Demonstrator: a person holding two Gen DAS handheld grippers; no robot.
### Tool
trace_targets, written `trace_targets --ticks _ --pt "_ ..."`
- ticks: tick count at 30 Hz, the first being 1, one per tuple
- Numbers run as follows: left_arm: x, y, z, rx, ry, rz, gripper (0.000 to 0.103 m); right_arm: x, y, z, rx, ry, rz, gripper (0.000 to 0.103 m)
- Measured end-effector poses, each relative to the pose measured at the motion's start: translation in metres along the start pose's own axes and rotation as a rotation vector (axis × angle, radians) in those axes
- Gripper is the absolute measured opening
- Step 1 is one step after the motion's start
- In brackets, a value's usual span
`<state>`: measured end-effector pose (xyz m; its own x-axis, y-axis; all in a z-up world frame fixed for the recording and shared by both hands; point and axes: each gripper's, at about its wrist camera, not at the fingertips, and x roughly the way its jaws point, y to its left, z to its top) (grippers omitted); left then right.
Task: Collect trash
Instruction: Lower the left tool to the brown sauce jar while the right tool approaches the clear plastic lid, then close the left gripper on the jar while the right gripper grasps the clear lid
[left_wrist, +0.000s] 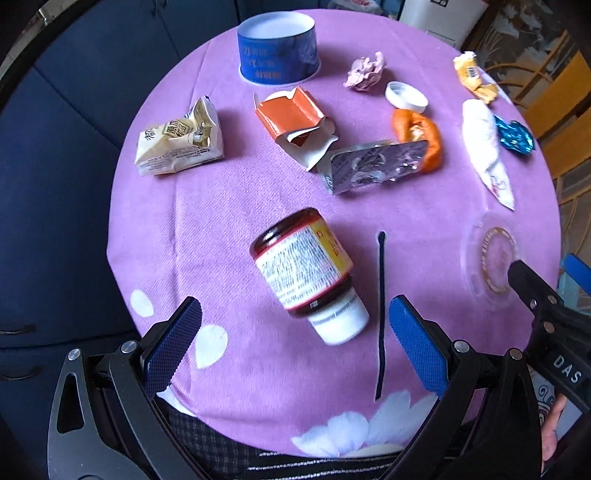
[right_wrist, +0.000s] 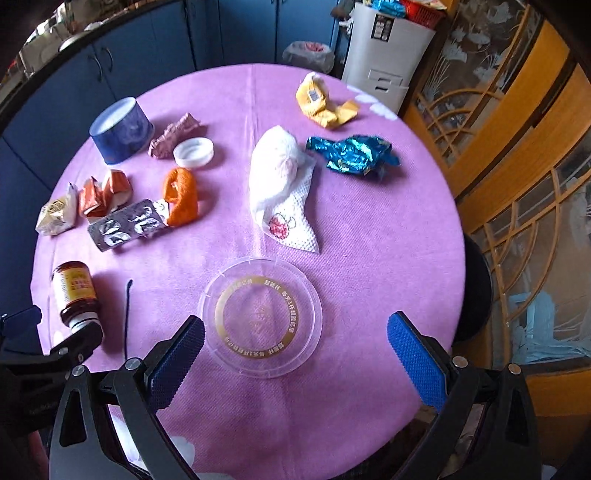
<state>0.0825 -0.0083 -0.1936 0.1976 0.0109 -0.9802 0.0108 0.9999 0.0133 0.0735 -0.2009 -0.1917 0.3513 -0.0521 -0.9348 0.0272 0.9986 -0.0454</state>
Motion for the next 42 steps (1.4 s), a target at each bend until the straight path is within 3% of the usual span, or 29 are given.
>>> trace_targets --ticks 11,14,17,21,23,24,25,26,34,42 --pt "0.029 0.023 0.009 -0.084 0.089 0.010 0.100 0.029 0.014 0.009 -0.049 0.085 0.045 0.097" --pt "0.030 0.032 0.010 -0.093 0.082 0.008 0.100 0.031 0.020 0.011 -0.065 0.098 0.047 0.097" --pt "0.033 0.039 0.012 -0.113 0.084 0.003 0.099 0.044 0.022 0.005 -0.054 0.171 0.094 0.098" --pt "0.042 0.043 0.009 -0.108 0.069 0.000 0.096 0.042 0.028 0.005 -0.062 0.159 0.088 0.097" --pt "0.038 0.044 0.007 -0.107 0.050 0.007 0.082 0.041 0.026 0.006 -0.052 0.154 0.094 0.095" --pt "0.033 0.045 0.007 -0.108 0.036 0.015 0.075 0.040 0.026 0.007 -0.045 0.149 0.094 0.089" --pt "0.025 0.043 0.005 -0.112 0.028 0.007 0.060 0.038 0.025 0.008 -0.043 0.139 0.087 0.085" --pt "0.022 0.046 0.005 -0.118 0.025 -0.002 0.051 0.036 0.023 0.010 -0.041 0.137 0.109 0.085" --pt "0.012 0.062 0.009 -0.158 0.014 -0.049 0.048 0.020 0.025 0.013 -0.064 0.094 0.122 0.085" --pt "-0.026 0.053 0.009 -0.137 -0.098 -0.050 0.048 -0.004 0.023 0.020 -0.049 0.012 0.099 0.085"
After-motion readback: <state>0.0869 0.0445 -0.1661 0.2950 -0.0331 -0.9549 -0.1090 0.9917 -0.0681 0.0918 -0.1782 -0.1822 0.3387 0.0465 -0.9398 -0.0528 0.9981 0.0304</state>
